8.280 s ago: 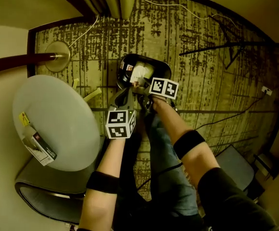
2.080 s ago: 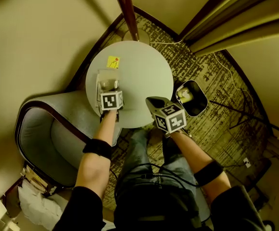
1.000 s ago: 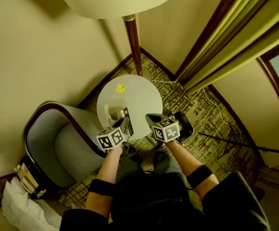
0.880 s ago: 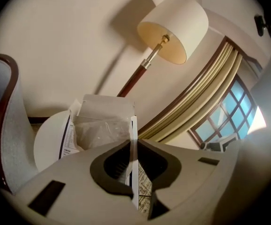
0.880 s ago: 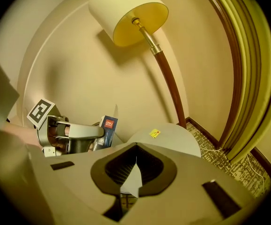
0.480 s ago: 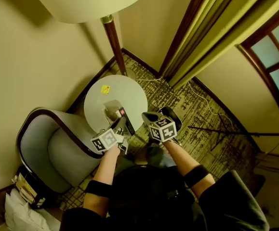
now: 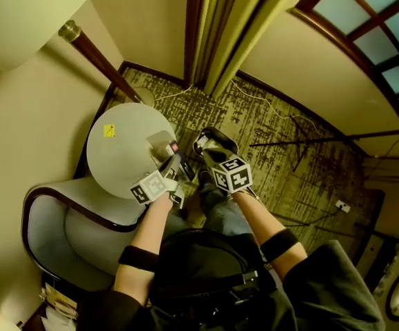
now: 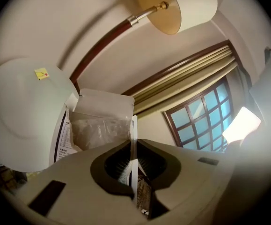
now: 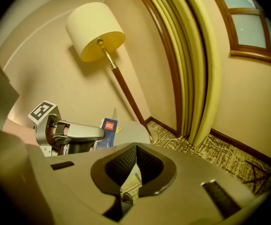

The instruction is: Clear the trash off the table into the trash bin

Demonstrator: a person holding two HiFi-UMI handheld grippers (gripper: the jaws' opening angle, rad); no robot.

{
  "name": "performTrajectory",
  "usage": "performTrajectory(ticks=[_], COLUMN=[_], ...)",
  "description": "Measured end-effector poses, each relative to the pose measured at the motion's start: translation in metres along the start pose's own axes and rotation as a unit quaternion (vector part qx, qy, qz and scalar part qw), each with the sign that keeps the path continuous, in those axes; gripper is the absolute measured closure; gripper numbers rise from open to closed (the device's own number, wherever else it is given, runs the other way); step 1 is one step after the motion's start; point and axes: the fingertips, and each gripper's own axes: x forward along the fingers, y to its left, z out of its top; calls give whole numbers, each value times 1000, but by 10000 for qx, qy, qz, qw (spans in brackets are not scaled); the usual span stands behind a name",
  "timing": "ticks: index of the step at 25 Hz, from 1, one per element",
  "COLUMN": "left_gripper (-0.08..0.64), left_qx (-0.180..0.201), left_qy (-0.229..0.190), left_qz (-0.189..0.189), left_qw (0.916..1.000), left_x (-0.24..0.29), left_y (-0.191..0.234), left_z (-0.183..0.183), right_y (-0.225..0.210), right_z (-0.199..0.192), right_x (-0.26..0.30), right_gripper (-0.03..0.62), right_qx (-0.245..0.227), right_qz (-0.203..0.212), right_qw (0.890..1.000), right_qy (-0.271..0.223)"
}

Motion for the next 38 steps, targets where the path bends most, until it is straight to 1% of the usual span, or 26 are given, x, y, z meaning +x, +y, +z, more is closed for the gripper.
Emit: performTrajectory(ticks=[2, 6, 10, 14, 17, 21, 26, 29, 33, 38], left_gripper=[529, 531, 532, 534, 534, 534, 534, 534, 534, 534], left_qx=[-2, -43, 271, 360, 392, 337, 363, 315, 293, 291], left_qy=[292, 657, 1381, 1759, 1981, 2109, 2216, 2239, 2299, 2373], left_qz=[-84, -244, -362, -404, -280, -76, 160, 244, 334, 350], left_qw=[9995, 9975, 9894, 9829, 9790, 9769, 9743, 9738, 9722, 9704], left_x=[24, 80, 120, 164, 194, 236, 284, 309, 336, 370], left_y=[-4, -14, -11, 9, 39, 85, 152, 187, 222, 250], left_z=[-19, -56, -99, -137, -166, -194, -223, -241, -264, -285], right_y=[-23, -78, -114, -157, -188, -226, -268, -289, -308, -334], right_z=[-16, -35, -70, -114, -148, -195, -246, -277, -306, -333], right_x=[-9, -17, -18, -2, 16, 48, 93, 116, 138, 158], right_gripper=[592, 592, 592, 592, 592, 592, 592, 592, 592, 592], right_qx=[228, 313, 860, 1102, 1323, 1514, 1585, 1625, 1662, 1714], right_qz=[-253, -638, -1024, -1264, -1356, -1442, -1571, -1604, -1631, -1782], right_qw=[9994, 9975, 9909, 9858, 9819, 9779, 9745, 9731, 9718, 9679], right_qy=[-32, -53, -172, -103, -71, 40, 221, 308, 371, 451])
